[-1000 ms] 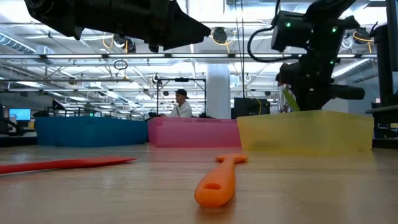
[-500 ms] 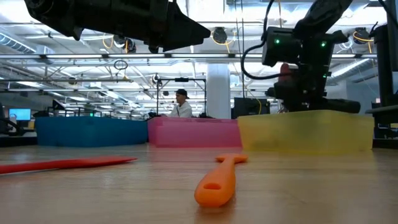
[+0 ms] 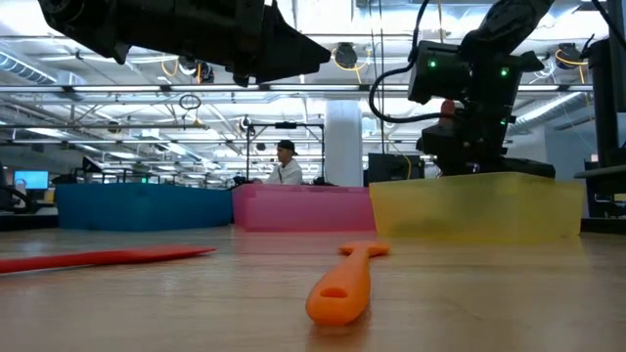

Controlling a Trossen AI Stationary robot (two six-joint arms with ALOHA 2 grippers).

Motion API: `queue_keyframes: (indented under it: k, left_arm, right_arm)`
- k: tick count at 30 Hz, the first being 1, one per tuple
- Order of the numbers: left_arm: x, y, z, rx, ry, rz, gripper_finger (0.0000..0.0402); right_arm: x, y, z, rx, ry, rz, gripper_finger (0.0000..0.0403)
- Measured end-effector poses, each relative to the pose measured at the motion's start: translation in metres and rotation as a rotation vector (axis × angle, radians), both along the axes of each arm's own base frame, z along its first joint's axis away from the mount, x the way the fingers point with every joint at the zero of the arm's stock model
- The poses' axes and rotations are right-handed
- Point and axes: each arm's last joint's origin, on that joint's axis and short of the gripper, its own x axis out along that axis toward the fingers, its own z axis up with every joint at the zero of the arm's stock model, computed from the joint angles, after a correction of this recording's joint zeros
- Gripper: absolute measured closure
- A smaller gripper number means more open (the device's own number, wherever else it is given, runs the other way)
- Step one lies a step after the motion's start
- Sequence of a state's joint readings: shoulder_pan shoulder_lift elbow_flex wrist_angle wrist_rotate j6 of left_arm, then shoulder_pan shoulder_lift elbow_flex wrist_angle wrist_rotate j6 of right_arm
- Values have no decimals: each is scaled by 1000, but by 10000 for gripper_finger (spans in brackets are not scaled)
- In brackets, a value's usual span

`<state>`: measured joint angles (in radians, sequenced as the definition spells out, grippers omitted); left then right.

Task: Pick & Place Kitchen Items
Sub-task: Put the left orange spatula into the yellow bin

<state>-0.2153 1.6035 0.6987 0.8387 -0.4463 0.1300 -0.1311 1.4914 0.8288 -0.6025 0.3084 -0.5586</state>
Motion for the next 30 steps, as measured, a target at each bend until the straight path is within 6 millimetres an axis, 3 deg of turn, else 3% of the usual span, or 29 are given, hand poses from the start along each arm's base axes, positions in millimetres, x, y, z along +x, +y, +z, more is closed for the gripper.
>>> queue_keyframes:
  k: [19,30]
  left_arm:
    - [-3,1,-18,-138,147,28,201]
    - [-8,-2,-31,-329,235,72,202]
  right_arm:
    - [-4,7,5,13,-16,-43,288]
    - [-16,18,46,44,-245,-57,289]
